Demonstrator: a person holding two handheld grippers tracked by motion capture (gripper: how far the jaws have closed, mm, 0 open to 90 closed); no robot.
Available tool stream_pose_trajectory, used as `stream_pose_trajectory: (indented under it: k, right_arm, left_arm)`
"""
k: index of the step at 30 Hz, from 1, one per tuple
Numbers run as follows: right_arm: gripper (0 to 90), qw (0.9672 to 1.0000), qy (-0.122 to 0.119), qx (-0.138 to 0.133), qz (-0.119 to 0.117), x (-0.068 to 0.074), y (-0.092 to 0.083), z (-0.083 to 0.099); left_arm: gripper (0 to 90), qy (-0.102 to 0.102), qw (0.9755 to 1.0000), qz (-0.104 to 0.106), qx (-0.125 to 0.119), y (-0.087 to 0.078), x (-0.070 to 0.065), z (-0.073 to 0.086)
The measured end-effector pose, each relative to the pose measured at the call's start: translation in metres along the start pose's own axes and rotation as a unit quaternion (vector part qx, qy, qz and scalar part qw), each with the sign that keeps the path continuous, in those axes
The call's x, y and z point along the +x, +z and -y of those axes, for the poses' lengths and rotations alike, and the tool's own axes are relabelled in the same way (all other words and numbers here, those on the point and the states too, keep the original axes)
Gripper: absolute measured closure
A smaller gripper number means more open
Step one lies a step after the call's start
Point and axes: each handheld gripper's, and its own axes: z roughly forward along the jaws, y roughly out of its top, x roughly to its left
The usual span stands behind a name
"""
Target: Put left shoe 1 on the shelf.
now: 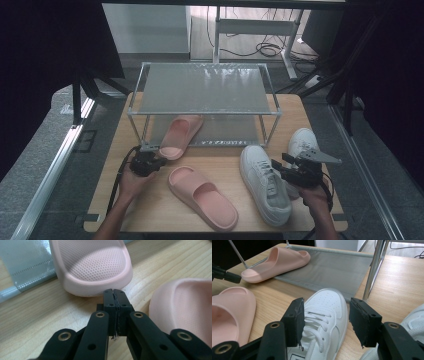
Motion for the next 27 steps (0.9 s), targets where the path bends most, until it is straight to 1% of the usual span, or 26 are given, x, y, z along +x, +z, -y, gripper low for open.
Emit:
stream_pose_trajectory:
  k: [3, 8, 9, 12, 18, 21, 27]
  right_arm:
    - [46.9, 1.0, 0.001, 0.001, 0.0, 0.0, 0.0, 0.0]
    - [46.9, 1.0, 0.001, 0.0, 0.0, 0.0, 0.0, 0.0]
    - [46.9, 1.0, 0.001, 0.0, 0.0, 0.0, 0.0, 0.0]
    - [47.0, 1.0, 0.002, 0.001, 0.0, 0.0, 0.0, 0.0]
    - [46.9, 1.0, 0.002, 0.0, 0.001, -0.001, -0.001, 0.0]
    - [47.0, 1.0, 0.002, -0.001, 0.002, -0.001, -0.001, 0.0]
    - [46.9, 1.0, 0.001, 0.001, 0.001, -0.001, 0.0, 0.0]
  left_arm:
    - [89.2, 0.003, 1.0, 0.0, 0.001, 0.003, 0.002, -0.003]
    - [89.4, -0.001, 1.0, 0.003, -0.001, 0.008, 0.005, -0.008]
    - [89.4, 0.002, 1.0, 0.004, -0.002, 0.01, 0.006, -0.01]
    - [89.3, 0.002, 1.0, 0.005, -0.002, 0.013, 0.005, -0.013]
    - [89.2, 0.01, 0.9999, 0.009, -0.001, 0.02, 0.002, -0.02]
    - [89.1, 0.021, 0.9997, 0.011, 0.0, 0.023, 0.002, -0.022]
    - [88.9, 0.033, 0.9993, 0.016, 0.004, 0.028, -0.001, -0.03]
